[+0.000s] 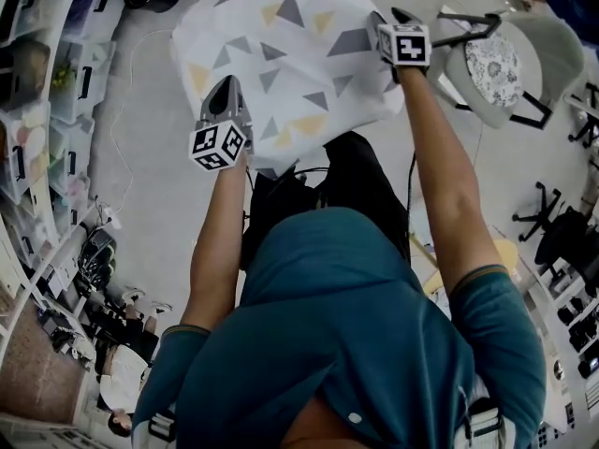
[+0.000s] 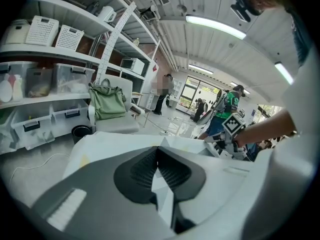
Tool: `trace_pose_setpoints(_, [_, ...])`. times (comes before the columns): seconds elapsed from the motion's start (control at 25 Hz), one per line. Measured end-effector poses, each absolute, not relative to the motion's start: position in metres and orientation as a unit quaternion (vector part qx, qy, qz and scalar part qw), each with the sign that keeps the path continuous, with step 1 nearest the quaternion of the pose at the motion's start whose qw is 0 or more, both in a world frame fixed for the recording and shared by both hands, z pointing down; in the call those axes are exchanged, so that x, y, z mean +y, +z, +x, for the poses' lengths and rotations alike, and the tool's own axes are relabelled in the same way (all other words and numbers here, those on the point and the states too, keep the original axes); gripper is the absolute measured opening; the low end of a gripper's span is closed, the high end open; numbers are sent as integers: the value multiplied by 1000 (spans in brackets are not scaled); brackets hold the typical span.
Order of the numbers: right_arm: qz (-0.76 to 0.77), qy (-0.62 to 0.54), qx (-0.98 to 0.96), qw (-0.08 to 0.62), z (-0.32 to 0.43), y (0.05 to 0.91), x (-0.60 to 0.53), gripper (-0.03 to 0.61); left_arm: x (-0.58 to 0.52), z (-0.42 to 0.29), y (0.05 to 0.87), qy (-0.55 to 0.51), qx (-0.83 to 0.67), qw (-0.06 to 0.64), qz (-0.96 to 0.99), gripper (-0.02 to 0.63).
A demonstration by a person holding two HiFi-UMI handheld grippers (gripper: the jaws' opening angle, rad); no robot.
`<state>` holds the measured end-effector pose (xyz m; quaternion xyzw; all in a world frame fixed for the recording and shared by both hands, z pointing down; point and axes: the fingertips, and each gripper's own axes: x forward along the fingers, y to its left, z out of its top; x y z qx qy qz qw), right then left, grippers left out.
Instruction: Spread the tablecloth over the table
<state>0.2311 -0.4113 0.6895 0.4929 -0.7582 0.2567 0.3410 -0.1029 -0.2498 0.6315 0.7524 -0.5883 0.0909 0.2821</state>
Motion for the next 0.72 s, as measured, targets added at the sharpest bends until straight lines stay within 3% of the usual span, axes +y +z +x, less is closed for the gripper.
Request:
trace_pose_setpoints(0.08, [480, 281, -752, 355, 227, 700, -405, 165, -251, -104, 632, 90, -587, 284, 753, -3])
trace_pose_setpoints(0.72, [434, 35, -810, 394, 140, 651, -325, 166, -266, -87, 633, 82, -571, 291, 763, -3])
